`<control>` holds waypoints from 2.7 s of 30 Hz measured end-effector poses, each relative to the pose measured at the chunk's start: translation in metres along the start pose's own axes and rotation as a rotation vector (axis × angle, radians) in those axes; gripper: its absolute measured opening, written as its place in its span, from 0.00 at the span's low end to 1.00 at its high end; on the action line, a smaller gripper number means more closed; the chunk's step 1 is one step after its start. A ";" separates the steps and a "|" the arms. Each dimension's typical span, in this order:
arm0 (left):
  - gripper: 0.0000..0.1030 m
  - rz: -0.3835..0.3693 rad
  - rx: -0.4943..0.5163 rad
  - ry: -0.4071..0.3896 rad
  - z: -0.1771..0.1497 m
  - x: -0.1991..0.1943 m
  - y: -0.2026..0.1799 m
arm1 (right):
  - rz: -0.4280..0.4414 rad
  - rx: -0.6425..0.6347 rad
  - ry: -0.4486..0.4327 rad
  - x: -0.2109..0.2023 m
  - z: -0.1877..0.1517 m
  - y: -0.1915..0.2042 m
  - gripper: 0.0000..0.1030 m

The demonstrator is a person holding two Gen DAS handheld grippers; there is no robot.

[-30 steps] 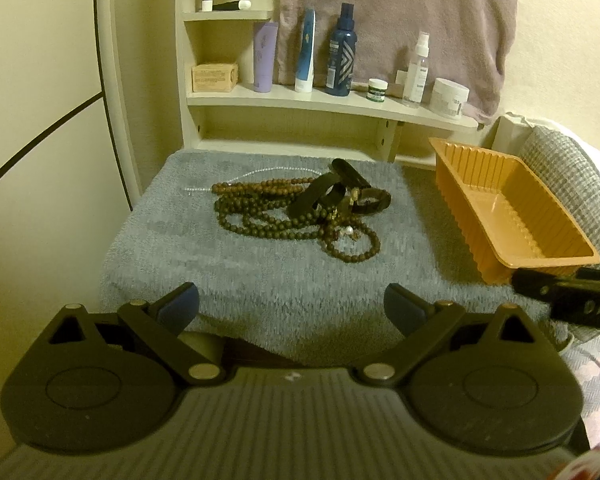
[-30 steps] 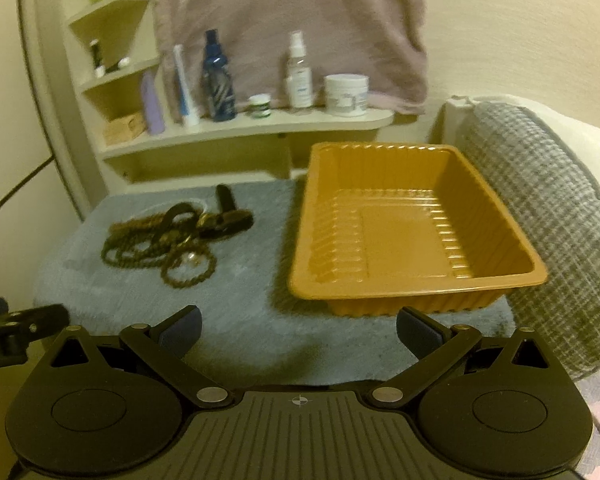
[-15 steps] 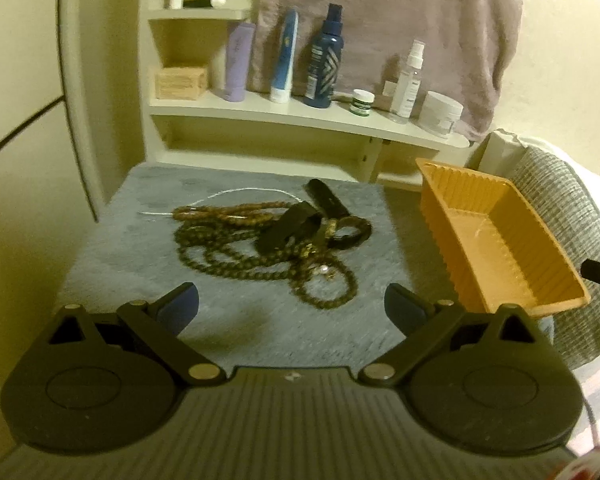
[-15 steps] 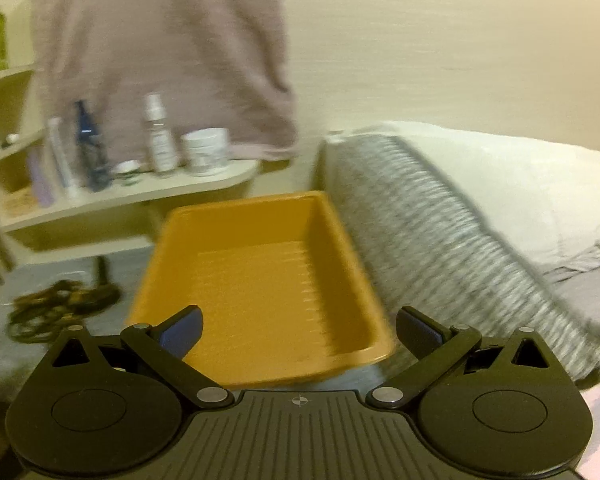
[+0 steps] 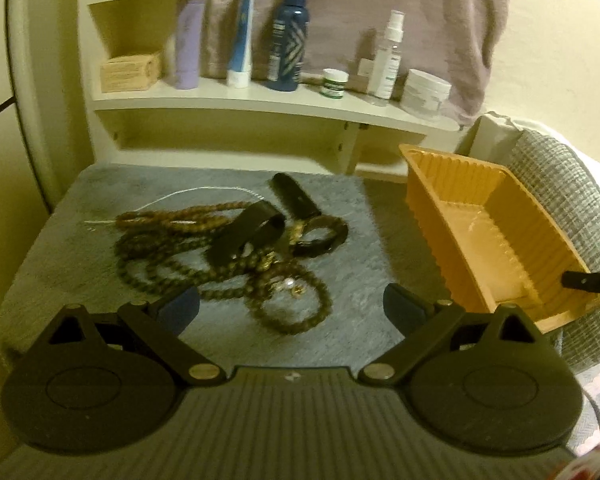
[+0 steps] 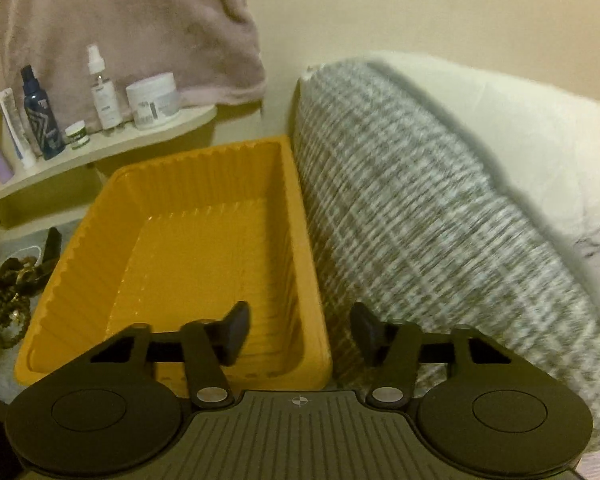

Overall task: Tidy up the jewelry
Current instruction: 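Move the right tool to the orange tray and grip its rim, then grasp the dark beaded bracelet from the jewelry pile with the left tool, then carry the bracelet into the orange tray and open the left tool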

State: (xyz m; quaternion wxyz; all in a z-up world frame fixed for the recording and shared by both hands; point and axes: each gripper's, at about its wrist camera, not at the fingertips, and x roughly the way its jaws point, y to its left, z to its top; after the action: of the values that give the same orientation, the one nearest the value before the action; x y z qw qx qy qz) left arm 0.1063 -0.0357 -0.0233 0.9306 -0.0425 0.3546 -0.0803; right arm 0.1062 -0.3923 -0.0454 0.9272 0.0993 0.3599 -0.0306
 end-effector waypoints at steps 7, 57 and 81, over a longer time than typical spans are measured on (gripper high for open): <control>0.94 -0.012 0.034 0.013 -0.001 0.015 -0.012 | 0.029 0.034 0.028 0.015 -0.004 -0.009 0.34; 0.06 0.005 0.153 0.027 0.029 0.030 -0.002 | -0.065 -0.135 -0.006 0.007 0.022 0.037 0.05; 0.06 -0.317 0.300 -0.041 0.064 0.022 -0.136 | -0.045 -0.092 -0.025 -0.001 0.016 0.041 0.04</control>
State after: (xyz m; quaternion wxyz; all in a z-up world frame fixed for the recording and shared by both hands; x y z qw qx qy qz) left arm 0.1490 -0.1720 0.0290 0.9092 0.0394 0.3088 -0.2767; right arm 0.1214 -0.3554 -0.0266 0.9343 0.0480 0.3515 -0.0363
